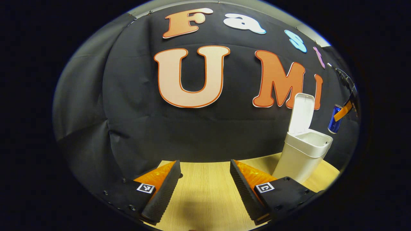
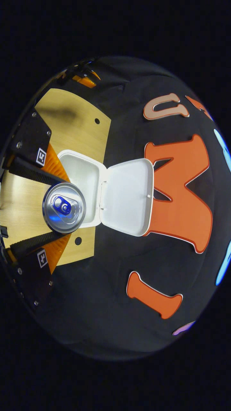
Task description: Press the lid of the desktop garbage bin to open it, pick up the crumpled paper on the desktop and throw it into the bin, then pick up the pop can on the desktop and drop it into the bin, and finally close the garbage bin lid.
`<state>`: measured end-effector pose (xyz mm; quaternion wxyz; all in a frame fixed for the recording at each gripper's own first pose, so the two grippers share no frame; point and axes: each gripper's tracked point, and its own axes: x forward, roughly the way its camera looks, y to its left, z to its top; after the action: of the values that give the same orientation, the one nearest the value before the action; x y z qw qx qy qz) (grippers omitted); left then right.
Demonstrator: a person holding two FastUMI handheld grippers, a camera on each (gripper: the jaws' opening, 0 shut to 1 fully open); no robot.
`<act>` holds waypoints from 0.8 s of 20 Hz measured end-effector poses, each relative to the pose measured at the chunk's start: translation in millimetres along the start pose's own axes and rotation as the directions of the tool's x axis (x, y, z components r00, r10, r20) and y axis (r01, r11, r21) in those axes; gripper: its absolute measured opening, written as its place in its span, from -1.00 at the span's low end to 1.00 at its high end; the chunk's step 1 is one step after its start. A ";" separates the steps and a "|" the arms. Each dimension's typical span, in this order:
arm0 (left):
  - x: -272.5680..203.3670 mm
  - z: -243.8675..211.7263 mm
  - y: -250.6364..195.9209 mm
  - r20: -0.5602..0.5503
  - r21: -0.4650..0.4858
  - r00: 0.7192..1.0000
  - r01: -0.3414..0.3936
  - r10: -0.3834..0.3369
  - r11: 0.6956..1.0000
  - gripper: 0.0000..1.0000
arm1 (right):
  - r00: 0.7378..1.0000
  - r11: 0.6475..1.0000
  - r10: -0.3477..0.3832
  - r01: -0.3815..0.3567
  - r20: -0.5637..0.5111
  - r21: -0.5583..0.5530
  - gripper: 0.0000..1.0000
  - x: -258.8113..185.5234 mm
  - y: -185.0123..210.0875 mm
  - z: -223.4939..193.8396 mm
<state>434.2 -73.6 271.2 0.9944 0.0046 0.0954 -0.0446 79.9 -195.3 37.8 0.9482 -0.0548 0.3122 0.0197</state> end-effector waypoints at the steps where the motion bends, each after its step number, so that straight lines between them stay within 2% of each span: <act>1: -0.3 -0.5 2.2 0.003 0.000 1.000 -0.003 0.003 1.000 0.97 | 1.000 1.000 -0.002 0.002 -0.020 0.000 0.58 12.3 -2.1 -0.6; 3: 0.4 -0.1 4.6 0.004 -0.001 1.000 -0.008 0.008 1.000 0.96 | 0.998 1.000 -0.001 0.000 -0.060 0.000 0.59 29.2 -1.7 -5.9; 4: 0.2 -0.7 5.5 0.003 0.000 1.000 -0.009 0.009 1.000 0.96 | 0.997 1.000 0.001 -0.001 -0.074 0.000 0.51 37.3 -1.1 -7.1; 5: 1.1 -1.5 6.7 0.000 -0.001 1.000 -0.012 0.012 1.000 0.96 | 0.997 1.000 -0.001 0.001 -0.076 0.001 0.60 42.4 -0.4 -6.4; 6: -1.4 -3.3 7.3 -0.002 -0.001 1.000 -0.015 0.015 1.000 0.96 | 0.997 1.000 0.000 0.001 -0.074 0.004 0.53 43.4 -0.5 -6.0; 7: -2.8 -5.2 10.5 -0.003 -0.003 1.000 -0.017 0.017 1.000 0.96 | 0.998 1.000 0.004 -0.004 -0.069 0.009 0.63 43.3 -0.3 -4.5; 11: -5.4 -8.3 18.5 -0.007 -0.009 1.000 -0.029 0.029 1.000 0.96 | 0.998 0.999 0.026 -0.024 -0.053 0.027 0.78 42.9 8.0 -0.1; 12: -4.6 -8.4 19.0 -0.008 -0.012 0.999 -0.031 0.031 0.999 0.96 | 0.998 0.999 0.029 -0.028 -0.050 0.035 0.92 41.6 9.6 1.0; 16: -4.8 -6.4 18.7 0.000 -0.014 0.999 -0.032 0.032 0.999 0.96 | 0.999 0.999 0.037 -0.036 -0.032 0.024 0.96 35.5 9.6 5.3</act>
<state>430.0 -54.4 265.8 0.9951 -0.0010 0.0953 -0.0278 110.9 -185.0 20.1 0.9430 -0.0381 0.3289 0.0324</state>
